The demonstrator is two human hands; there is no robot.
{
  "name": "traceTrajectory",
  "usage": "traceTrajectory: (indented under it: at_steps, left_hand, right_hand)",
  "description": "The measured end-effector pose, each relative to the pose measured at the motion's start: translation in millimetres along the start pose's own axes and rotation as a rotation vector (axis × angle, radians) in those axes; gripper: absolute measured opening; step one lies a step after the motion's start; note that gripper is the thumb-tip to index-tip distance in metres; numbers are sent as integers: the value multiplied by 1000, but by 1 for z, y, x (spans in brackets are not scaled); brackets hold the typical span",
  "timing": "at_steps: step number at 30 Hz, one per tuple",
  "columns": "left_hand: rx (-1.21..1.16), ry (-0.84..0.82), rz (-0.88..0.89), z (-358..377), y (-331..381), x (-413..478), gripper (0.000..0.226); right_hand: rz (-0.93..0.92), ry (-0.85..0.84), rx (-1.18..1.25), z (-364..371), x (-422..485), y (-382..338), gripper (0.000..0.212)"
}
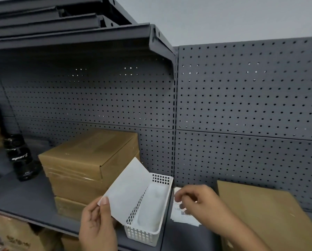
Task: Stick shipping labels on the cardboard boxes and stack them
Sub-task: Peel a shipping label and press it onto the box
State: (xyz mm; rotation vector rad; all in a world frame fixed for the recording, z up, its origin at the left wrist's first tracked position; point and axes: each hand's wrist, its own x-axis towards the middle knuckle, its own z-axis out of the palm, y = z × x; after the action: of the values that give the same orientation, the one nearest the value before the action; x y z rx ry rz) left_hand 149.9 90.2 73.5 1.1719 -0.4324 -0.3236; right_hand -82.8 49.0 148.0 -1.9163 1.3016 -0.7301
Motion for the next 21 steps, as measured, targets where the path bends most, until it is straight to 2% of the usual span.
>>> traceTrajectory:
  at_steps: [3,6,9,11,14,16,19,20,21]
  left_hand:
    - [-43,-67,8,14,0,-20,7]
    - [-67,-173,47,32,6,-49,16]
    - [-101,-317,56,48,12,-85,22]
    - [-51,-464,141,53,10,-107,31]
    - [191,-693,483,54,2,-124,18]
    - [294,-807,718,57,-7,-124,27]
    - [284,-982,862,63,-10,-125,41]
    - [246,-1038,874,64,-11,-126,43]
    - [204,-1072,850,65,-11,-129,40]
  right_hand:
    - [-3,78,361,3,-18,3,29]
    - [15,86,618,5,-29,6,20]
    - [64,93,825,4,-34,14,43]
    - [61,98,925,0,-37,20,43]
    - [20,151,963,-9,-45,29,39]
    - [8,223,932,-15,-50,34,34]
    - [-16,390,872,-26,-55,46,18]
    - [-22,427,841,-30,-59,47,12]
    - [-28,456,802,-34,-62,51,16]
